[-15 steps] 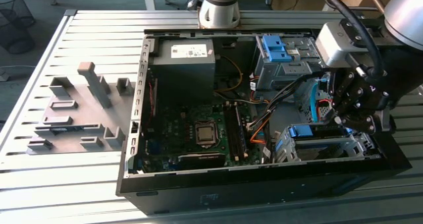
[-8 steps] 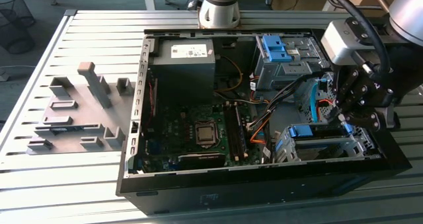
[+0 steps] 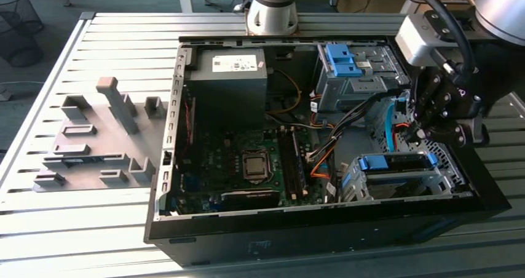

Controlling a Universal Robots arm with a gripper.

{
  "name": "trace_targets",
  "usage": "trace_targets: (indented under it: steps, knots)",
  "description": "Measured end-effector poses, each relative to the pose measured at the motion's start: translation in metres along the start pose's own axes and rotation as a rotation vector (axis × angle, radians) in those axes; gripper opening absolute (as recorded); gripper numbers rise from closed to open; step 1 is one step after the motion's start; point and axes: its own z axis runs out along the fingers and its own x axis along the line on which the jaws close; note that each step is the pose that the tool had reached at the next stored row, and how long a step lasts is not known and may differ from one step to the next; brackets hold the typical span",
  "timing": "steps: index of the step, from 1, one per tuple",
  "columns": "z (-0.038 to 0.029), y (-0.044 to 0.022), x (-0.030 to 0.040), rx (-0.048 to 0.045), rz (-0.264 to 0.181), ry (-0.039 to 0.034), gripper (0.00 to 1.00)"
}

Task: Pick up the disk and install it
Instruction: 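Insert the first disk wire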

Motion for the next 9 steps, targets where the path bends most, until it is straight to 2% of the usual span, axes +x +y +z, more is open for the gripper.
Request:
trace_targets:
  steps: [7, 8, 9]
  knots:
    - [0.0004, -0.0066, -0.0088, 0.0000, 0.000, 0.0000, 0.11]
    - [0.0005, -0.0075, -0.0096, 0.0000, 0.000, 0.0000, 0.18]
    - [0.0005, -0.0080, -0.0101, 0.0000, 0.000, 0.0000, 0.18]
